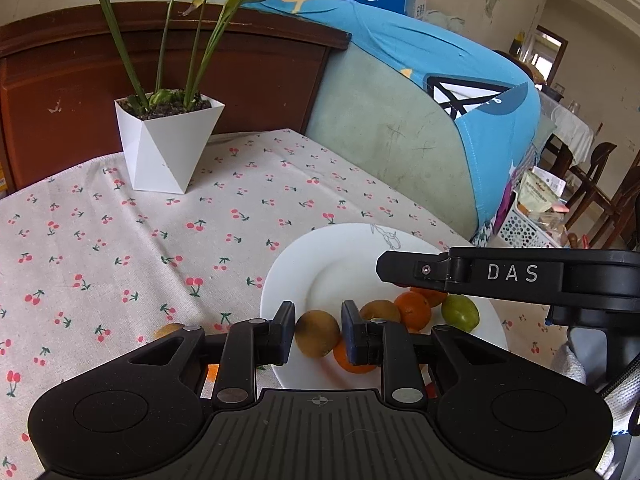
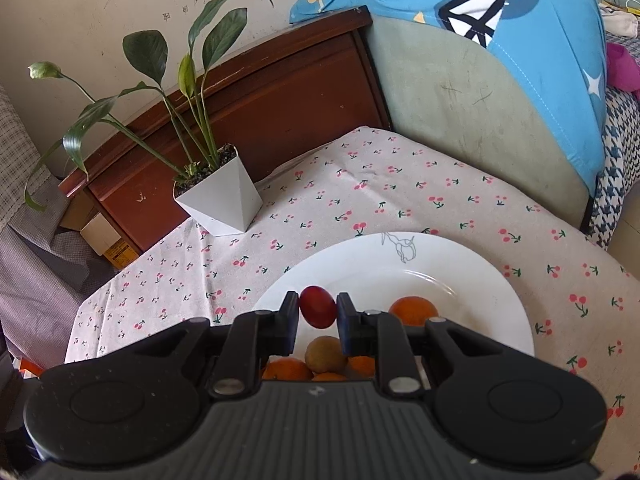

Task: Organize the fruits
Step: 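Place the tomato on the plate with the right tool while the left tool places the kiwi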

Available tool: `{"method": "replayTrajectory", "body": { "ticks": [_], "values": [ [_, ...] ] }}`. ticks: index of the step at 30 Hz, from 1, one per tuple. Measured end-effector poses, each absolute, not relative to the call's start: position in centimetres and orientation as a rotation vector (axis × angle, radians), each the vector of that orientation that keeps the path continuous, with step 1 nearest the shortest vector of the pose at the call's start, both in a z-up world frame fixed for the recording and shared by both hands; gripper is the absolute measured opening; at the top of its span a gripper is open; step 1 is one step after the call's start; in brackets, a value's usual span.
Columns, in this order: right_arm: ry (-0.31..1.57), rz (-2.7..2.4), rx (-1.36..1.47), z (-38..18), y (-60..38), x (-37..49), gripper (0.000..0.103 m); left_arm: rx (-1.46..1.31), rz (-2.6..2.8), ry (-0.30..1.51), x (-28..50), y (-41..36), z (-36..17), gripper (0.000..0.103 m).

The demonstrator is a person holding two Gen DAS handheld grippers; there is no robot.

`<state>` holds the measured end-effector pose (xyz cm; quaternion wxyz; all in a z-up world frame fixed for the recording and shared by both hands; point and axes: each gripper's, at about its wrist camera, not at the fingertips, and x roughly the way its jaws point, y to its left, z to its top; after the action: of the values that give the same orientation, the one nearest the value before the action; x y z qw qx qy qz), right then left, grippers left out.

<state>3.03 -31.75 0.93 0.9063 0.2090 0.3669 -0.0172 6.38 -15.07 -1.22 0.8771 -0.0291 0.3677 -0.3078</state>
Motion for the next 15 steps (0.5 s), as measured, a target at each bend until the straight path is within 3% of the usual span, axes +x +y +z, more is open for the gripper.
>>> {"method": "replayTrajectory", "body": {
  "ticks": [5,9,13,15],
  "values": [
    [0.755,-0.057,0.458,0.9,-32.2,3.0,0.024,-0.065,-0.65,0.749,6.1,-15.1,-0.7,0.029],
    [0.742,-0.065,0.466,1.3,-32.3,2.9,0.026,-0.081,-0.628,0.724,5.9,-14.6,0.4,0.057],
    [0.731,-0.064,0.472,1.6,-32.2,2.8,0.032,-0.127,-0.593,0.742,6.4,-13.6,1.2,0.069],
    [0.731,-0.056,0.468,1.7,-32.1,2.8,0.035,-0.152,-0.569,0.737,6.6,-12.8,1.6,0.07]
  ]
}}
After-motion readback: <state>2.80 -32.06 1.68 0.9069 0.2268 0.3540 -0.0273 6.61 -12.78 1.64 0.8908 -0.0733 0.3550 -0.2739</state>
